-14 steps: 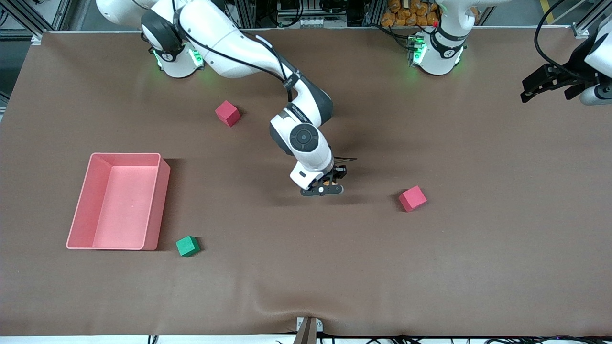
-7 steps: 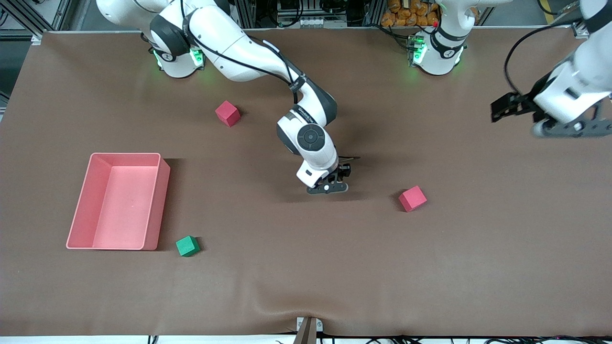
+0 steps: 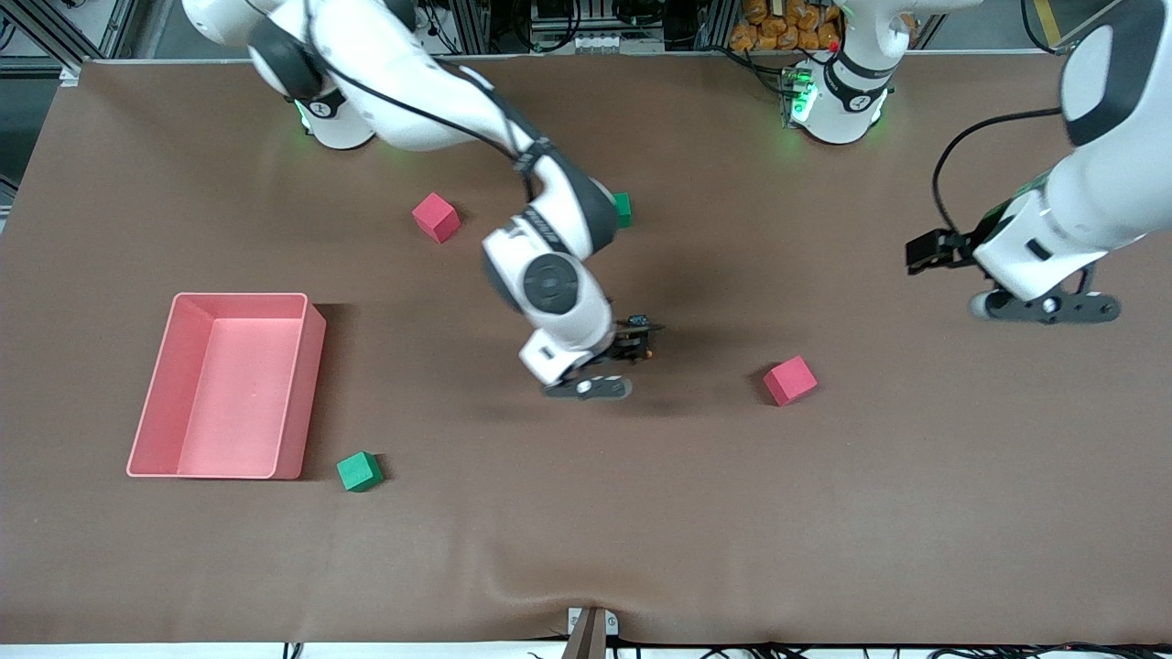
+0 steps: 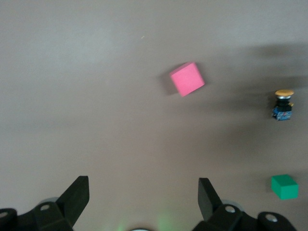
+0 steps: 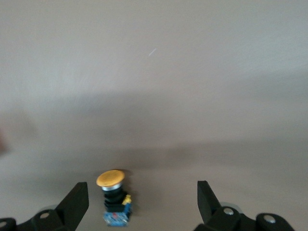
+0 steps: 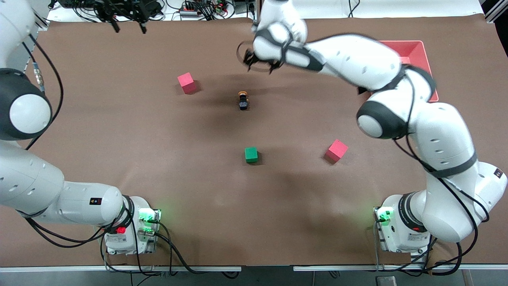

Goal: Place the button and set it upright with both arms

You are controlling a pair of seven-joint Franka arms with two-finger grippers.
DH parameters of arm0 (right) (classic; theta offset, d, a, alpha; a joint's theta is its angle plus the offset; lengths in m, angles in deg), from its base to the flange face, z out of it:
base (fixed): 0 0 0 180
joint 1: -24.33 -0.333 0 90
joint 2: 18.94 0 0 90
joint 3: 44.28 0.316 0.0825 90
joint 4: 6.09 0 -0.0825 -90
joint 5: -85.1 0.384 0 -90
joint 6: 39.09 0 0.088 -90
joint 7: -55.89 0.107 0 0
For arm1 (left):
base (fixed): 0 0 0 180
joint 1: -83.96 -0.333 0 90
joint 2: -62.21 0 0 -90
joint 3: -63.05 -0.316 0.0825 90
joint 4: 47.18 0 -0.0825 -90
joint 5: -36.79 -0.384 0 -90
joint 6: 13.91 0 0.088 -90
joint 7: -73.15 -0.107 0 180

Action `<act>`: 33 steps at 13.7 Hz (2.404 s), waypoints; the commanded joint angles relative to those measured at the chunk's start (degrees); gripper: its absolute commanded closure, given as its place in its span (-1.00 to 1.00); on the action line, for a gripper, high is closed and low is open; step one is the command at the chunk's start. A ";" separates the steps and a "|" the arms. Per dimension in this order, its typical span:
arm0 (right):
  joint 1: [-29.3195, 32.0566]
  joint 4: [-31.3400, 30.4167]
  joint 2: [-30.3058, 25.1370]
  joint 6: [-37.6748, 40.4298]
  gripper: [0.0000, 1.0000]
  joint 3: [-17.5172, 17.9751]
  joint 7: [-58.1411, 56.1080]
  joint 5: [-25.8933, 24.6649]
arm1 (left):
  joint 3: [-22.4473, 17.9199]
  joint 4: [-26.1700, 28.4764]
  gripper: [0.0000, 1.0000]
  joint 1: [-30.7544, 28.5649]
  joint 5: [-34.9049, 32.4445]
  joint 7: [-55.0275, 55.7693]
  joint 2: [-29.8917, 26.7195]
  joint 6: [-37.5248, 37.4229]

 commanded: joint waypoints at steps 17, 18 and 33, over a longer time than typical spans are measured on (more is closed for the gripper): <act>41.05 -7.59 -34.98 34.39 -1.00 2.01 -25.15 -3.34 | 0.53 -14.58 -1.00 25.69 7.47 30.13 35.25 21.95; 41.05 -11.27 -38.58 32.56 -1.00 2.01 -24.08 -4.13 | 0.53 -14.58 -1.00 25.69 9.51 30.57 36.30 22.91; 40.17 -33.02 -55.14 24.09 -1.00 2.01 -41.10 -14.41 | 0.00 -14.14 -0.71 28.94 9.27 32.50 43.52 21.61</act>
